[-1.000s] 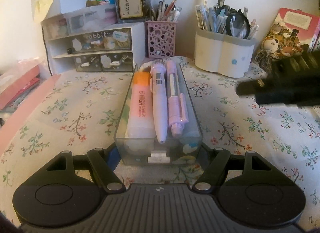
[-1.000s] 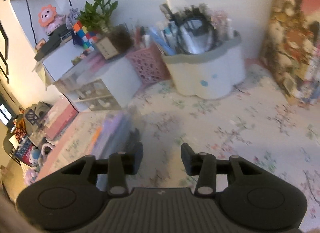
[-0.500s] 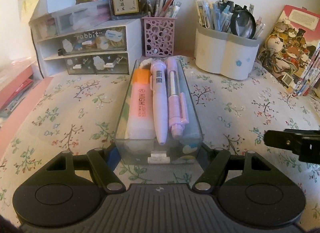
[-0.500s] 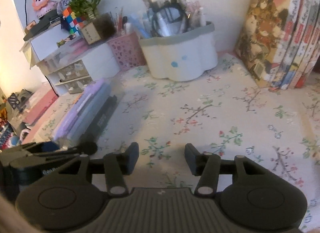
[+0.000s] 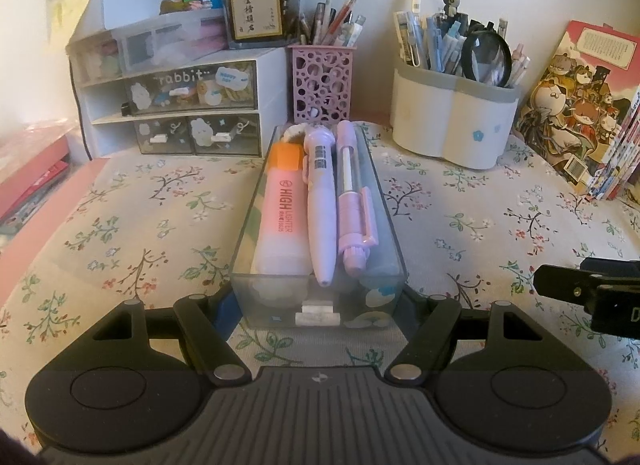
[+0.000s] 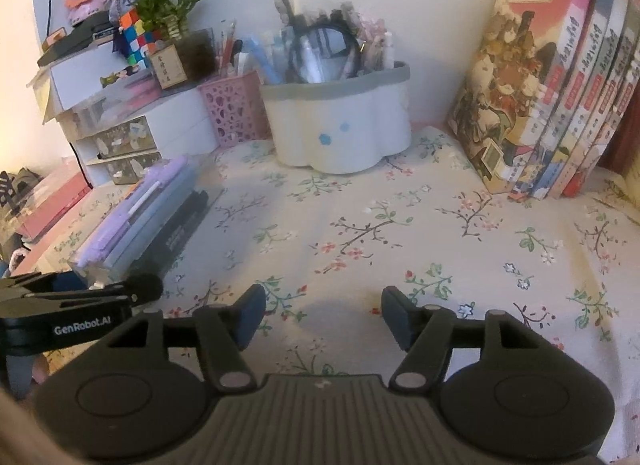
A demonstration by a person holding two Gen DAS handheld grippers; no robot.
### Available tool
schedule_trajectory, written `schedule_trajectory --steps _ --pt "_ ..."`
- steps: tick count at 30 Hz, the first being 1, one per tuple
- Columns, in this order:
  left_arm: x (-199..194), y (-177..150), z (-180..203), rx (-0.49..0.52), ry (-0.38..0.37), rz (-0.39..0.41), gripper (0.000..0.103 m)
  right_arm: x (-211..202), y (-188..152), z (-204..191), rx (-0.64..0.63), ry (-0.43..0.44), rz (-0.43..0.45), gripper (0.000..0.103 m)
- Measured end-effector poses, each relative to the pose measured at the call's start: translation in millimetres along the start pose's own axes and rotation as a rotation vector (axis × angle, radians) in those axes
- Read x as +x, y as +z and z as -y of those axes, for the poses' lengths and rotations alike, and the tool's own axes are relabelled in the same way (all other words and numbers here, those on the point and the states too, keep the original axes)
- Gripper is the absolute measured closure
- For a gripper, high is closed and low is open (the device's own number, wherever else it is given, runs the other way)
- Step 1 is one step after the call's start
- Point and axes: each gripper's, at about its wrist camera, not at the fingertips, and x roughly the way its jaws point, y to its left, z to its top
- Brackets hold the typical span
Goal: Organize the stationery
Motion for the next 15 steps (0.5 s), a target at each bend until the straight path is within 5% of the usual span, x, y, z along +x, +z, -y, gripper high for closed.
schedule_trajectory --steps 15 --pt "-37 2 3 -0.016 0.007 -0.022 0.012 -10 5 -11 0.005 0.002 -0.021 0.046"
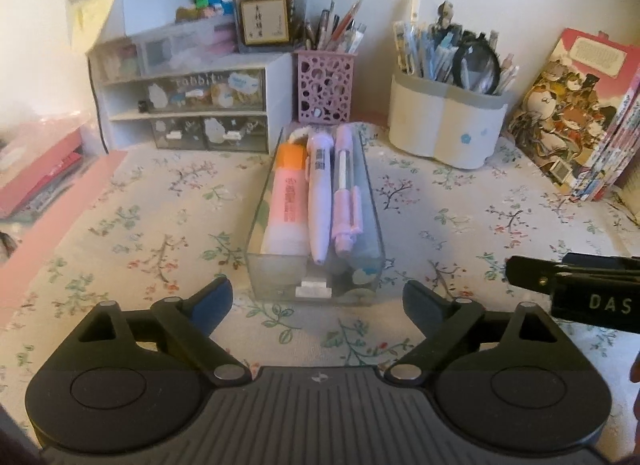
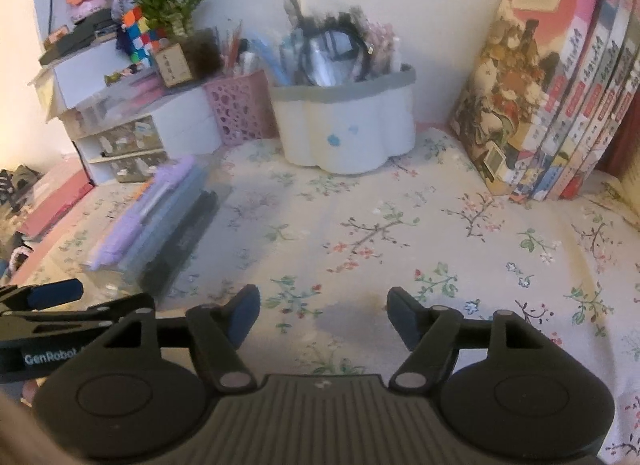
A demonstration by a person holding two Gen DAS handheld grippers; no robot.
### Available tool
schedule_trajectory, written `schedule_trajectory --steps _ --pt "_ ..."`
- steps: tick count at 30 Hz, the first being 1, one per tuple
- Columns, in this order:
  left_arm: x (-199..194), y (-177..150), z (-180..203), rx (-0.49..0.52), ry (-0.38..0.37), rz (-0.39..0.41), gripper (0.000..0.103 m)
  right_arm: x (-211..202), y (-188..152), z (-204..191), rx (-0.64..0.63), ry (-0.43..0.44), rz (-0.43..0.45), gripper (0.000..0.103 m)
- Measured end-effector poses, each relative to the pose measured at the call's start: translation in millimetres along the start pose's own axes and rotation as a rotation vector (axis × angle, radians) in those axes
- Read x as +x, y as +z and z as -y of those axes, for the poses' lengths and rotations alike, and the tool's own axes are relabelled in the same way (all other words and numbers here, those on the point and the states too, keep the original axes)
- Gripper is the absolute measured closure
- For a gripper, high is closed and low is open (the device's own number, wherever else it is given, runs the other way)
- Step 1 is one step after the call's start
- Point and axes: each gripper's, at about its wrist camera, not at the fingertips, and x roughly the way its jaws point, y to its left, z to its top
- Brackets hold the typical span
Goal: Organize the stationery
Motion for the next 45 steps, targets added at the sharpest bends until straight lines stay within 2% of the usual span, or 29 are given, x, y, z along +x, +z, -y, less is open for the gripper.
schedule_trajectory --steps 3,6,10,16,20,26,45 --pt "-13 3 0 0.003 0.012 0.012 0.009 -7 1 -5 0.016 0.029 -0.015 0.036" --pt "-25 5 -3 0.007 0.04 0.024 0.005 -15 2 -10 0.025 0.044 -0.027 0.035" --pt "-38 9 -7 0.01 0.043 0.025 0.005 -28 9 -10 0.061 0.073 -0.036 0.021" --pt "-58 14 -8 0.014 0.036 0.027 0.005 -51 17 -15 0.093 0.111 -0.029 0.014" --pt "-72 19 -5 0.019 0.035 0.057 0.005 -62 18 -18 0.1 0.144 -0.039 0.014" --pt "-83 20 0 0.021 0.034 0.056 0.005 -74 18 -15 0.142 0.18 -0.035 0.014" --pt "-92 15 11 0.053 0.032 0.044 0.005 -84 17 -21 0.134 0.213 -0.029 0.014"
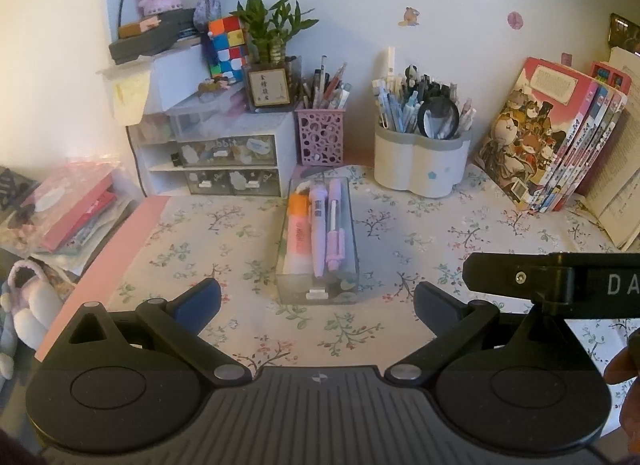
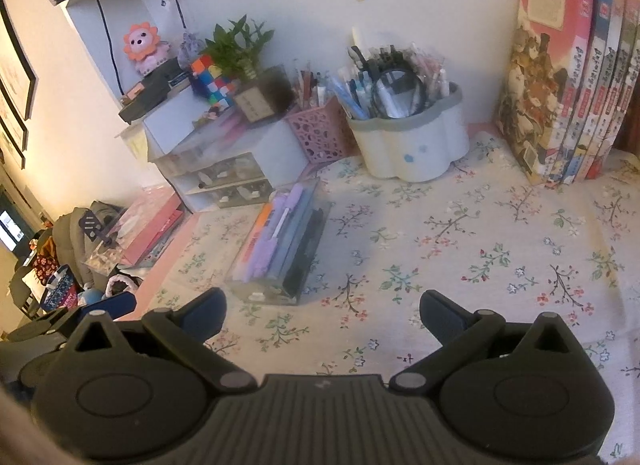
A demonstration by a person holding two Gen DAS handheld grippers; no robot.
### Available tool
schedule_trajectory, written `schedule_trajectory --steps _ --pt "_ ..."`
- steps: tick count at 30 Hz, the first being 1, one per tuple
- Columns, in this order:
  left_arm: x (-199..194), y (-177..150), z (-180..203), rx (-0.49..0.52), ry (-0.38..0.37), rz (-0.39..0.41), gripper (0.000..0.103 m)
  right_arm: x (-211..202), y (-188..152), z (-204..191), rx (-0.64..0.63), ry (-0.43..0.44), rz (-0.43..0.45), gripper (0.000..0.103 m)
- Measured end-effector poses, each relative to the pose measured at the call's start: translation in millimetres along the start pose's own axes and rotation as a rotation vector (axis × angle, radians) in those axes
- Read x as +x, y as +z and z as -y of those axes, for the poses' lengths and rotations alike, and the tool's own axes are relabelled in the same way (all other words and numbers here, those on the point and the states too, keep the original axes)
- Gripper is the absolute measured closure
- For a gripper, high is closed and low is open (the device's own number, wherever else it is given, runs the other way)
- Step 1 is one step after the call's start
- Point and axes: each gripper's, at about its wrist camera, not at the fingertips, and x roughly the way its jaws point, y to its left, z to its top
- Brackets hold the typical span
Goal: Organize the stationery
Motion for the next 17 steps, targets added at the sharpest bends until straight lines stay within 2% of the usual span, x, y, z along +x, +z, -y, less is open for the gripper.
schedule_trajectory --steps 17 --pt "6.8 0.9 6.8 0.006 0.013 -0.008 0.005 3.7 1.6 2.8 -0.002 0.004 0.001 0.014"
